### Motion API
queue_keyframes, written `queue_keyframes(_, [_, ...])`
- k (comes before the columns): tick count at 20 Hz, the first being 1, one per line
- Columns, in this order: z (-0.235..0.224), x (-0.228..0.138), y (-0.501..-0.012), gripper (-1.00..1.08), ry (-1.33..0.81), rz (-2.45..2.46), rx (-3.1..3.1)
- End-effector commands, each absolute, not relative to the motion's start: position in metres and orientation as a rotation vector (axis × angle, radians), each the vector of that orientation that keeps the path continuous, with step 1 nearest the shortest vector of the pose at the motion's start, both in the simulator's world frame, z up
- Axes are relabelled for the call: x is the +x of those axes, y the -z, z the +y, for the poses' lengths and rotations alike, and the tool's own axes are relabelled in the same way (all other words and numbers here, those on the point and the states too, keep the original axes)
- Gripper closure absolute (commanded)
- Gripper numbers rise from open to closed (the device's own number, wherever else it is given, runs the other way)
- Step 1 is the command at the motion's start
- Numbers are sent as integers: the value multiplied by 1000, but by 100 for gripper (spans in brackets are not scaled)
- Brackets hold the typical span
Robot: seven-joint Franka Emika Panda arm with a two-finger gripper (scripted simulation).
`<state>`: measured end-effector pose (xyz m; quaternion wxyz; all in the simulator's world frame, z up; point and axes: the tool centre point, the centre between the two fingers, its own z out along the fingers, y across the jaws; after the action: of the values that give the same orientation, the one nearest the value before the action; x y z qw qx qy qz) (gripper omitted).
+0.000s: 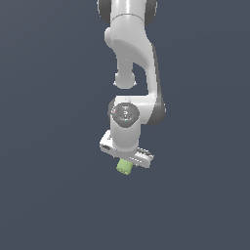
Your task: Pick up the object and move it to a goal position.
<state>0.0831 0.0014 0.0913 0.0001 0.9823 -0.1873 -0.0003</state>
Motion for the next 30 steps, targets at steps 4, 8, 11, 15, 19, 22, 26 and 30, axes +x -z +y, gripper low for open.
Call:
queue_keyframes(4, [2,84,-89,-92,1,-593,3085])
queue_keyframes(8, [1,84,-76,-92,1,-595,3085])
queue_keyframes(11, [1,83,-58,-92,0,-598,3084])
queue_keyframes(15, [2,83,-42,-92,0,-600,3084])
queue_keyframes(19, [2,84,-40,-92,0,-600,3084])
queue_keyframes(22, [2,85,-40,108,0,-600,3084])
queue_keyframes(26, [2,85,-40,108,0,-600,3084])
queue_keyframes(30, [2,85,-40,108,0,-600,3084])
